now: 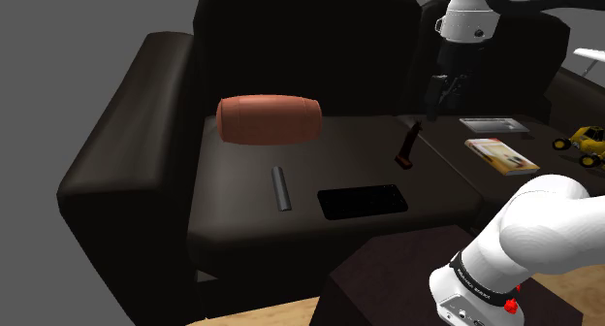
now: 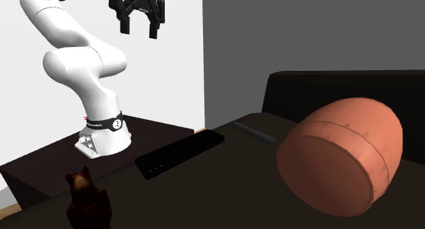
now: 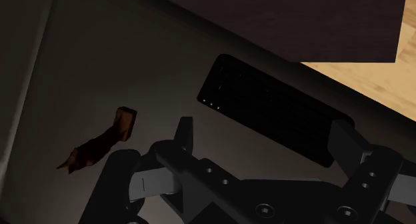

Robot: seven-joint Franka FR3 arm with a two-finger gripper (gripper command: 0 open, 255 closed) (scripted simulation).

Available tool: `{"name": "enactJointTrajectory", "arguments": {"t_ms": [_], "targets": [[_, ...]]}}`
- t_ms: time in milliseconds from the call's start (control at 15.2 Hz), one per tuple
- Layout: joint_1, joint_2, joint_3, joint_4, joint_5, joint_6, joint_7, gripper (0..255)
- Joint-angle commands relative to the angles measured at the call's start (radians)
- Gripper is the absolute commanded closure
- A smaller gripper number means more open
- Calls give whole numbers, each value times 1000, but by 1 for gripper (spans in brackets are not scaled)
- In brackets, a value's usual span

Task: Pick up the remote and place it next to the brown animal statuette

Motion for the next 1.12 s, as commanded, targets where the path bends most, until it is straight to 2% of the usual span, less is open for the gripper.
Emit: {"name": "enactJointTrajectory", "arguments": {"t_ms": [0, 528, 1056], "targets": [[0, 0, 0, 0, 0, 0, 0, 0], [15, 171, 86, -67, 117, 217, 185, 0], [30, 419, 163, -45, 202, 439, 345, 0]]}}
